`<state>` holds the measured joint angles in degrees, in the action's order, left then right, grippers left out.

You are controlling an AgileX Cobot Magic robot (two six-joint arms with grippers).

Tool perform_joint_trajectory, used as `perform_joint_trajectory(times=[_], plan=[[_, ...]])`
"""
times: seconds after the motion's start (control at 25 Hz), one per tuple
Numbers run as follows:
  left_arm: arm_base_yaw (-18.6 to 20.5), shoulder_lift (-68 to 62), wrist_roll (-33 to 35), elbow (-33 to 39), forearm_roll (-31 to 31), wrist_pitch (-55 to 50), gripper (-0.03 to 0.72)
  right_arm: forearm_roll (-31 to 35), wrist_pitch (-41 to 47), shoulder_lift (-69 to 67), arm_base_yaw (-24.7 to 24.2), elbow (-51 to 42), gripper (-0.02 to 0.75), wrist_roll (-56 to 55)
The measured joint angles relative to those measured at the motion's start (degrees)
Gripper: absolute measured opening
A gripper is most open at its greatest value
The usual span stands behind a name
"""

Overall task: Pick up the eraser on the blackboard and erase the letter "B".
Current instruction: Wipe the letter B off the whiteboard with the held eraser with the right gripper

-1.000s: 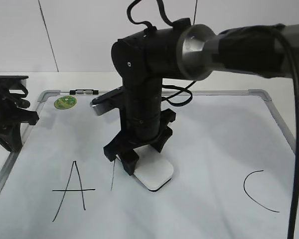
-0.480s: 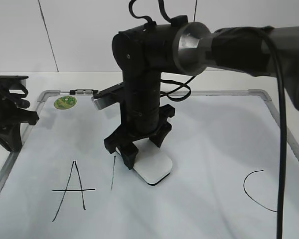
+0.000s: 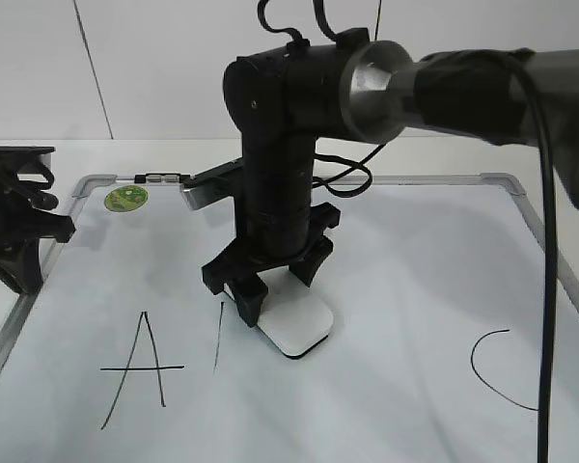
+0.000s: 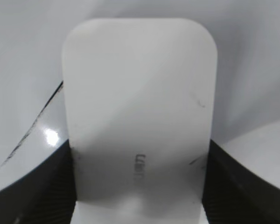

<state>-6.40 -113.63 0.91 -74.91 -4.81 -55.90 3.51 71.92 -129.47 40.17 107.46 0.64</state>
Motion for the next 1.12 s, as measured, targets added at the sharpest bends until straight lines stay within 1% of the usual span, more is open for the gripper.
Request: perform_joint_trajectory(times=[0.16, 0.36, 0.76, 0.96, 1.12], plan=[[0.0, 0.0, 0.0, 0.0, 0.0, 0.0, 0.025, -0.57, 0.0, 0.0, 0.59, 0.0, 0.554, 0.0], [0.0, 0.0, 0.0, 0.0, 0.0, 0.0, 0.025, -3.51, -0.22, 0.0, 2.24, 0.0, 0.554, 0.0], [0.0, 0.0, 0.0, 0.0, 0.0, 0.0, 0.025, -2.7, -0.2, -0.12, 2.46, 0.25, 0.554, 0.0], [0.0, 0.0, 0.0, 0.0, 0.11, 0.0, 0.025, -2.27, -0.57, -0.12, 4.24, 0.11, 0.554, 0.0], [0.0, 0.0, 0.0, 0.0, 0.11, -0.04, 0.025, -2.11, -2.79, 1.39, 4.53, -3.02, 0.554, 0.0]])
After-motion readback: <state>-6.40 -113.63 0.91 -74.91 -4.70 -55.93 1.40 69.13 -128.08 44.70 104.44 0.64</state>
